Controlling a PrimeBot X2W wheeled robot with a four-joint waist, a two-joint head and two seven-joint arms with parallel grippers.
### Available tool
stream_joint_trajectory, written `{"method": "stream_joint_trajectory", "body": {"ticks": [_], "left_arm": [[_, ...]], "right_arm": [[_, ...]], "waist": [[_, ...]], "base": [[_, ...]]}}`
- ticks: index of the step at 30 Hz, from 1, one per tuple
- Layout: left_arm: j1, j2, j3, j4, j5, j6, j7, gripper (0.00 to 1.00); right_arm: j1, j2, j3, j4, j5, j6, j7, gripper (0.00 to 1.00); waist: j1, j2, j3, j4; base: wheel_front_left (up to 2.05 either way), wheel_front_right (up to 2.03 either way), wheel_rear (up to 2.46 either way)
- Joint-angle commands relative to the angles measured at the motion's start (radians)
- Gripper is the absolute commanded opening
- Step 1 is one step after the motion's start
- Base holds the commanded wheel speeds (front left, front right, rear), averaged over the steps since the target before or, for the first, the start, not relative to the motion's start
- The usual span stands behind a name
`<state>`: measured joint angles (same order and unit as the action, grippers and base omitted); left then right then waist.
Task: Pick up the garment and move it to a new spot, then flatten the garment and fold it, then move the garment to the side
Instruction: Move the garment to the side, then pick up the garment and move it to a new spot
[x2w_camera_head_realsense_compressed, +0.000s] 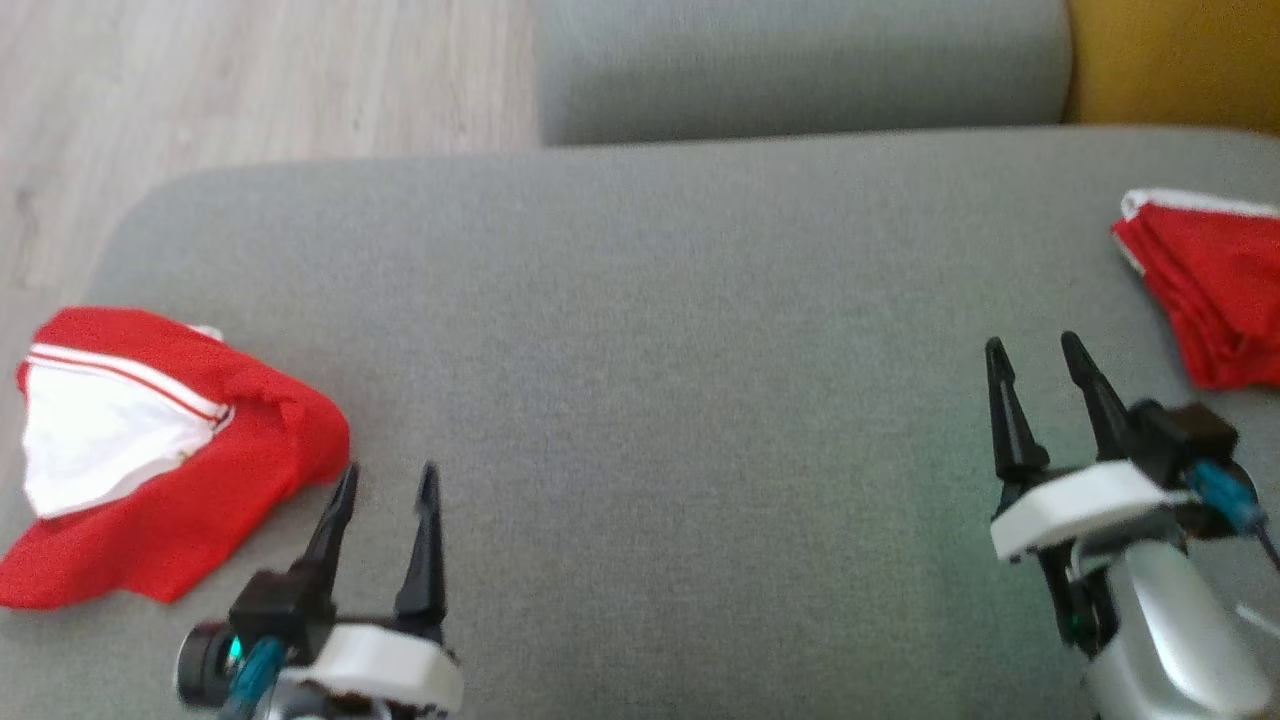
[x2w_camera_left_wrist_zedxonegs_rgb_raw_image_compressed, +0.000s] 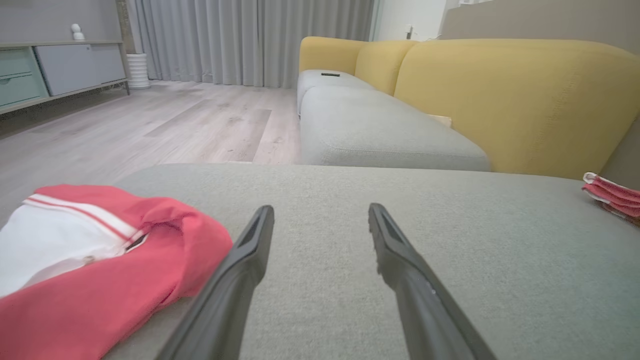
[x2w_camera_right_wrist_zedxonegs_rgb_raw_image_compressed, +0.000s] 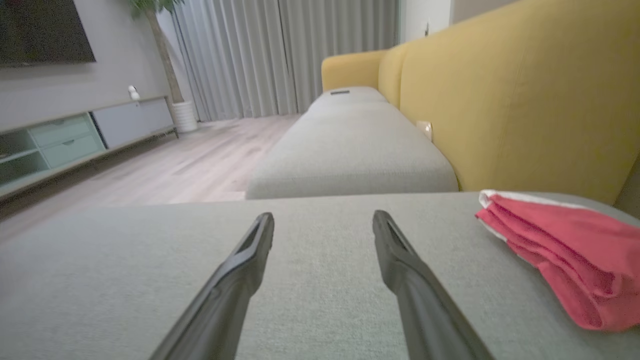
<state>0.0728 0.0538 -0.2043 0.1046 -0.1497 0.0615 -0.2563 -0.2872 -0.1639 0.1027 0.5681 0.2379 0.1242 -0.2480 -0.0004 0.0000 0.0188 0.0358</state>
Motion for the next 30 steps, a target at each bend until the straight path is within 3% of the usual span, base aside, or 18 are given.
{"method": "stream_joint_trajectory", "body": {"ticks": [1, 6, 11, 30], "left_arm": [[-0.025, 0.004, 0.047, -0.025, -0.002, -0.003, -0.006, 1.00], [0.017, 0.001, 0.081, -0.027, -0.004, -0.007, -0.006, 1.00], [0.042, -0.001, 0.089, -0.050, 0.021, -0.022, -0.006, 1.00], [0.069, -0.003, 0.097, -0.035, 0.048, -0.053, -0.006, 1.00]], "right_arm": [[0.003, 0.003, 0.012, -0.075, -0.006, 0.007, -0.013, 1.00], [0.155, 0.057, -0.013, -0.244, -0.010, 0.007, -0.013, 1.00], [0.277, 0.087, -0.032, -0.325, -0.013, 0.007, -0.014, 1.00], [0.361, 0.112, -0.048, -0.375, 0.002, 0.007, -0.014, 1.00]], "waist": [[0.0004, 0.0000, -0.040, 0.005], [0.0004, 0.0000, -0.075, -0.003], [0.0004, 0.0000, -0.102, -0.006], [0.0004, 0.0000, -0.120, -0.006]], "base": [[0.00, 0.00, 0.00], [0.00, 0.00, 0.00], [0.00, 0.00, 0.00], [0.00, 0.00, 0.00]]}}
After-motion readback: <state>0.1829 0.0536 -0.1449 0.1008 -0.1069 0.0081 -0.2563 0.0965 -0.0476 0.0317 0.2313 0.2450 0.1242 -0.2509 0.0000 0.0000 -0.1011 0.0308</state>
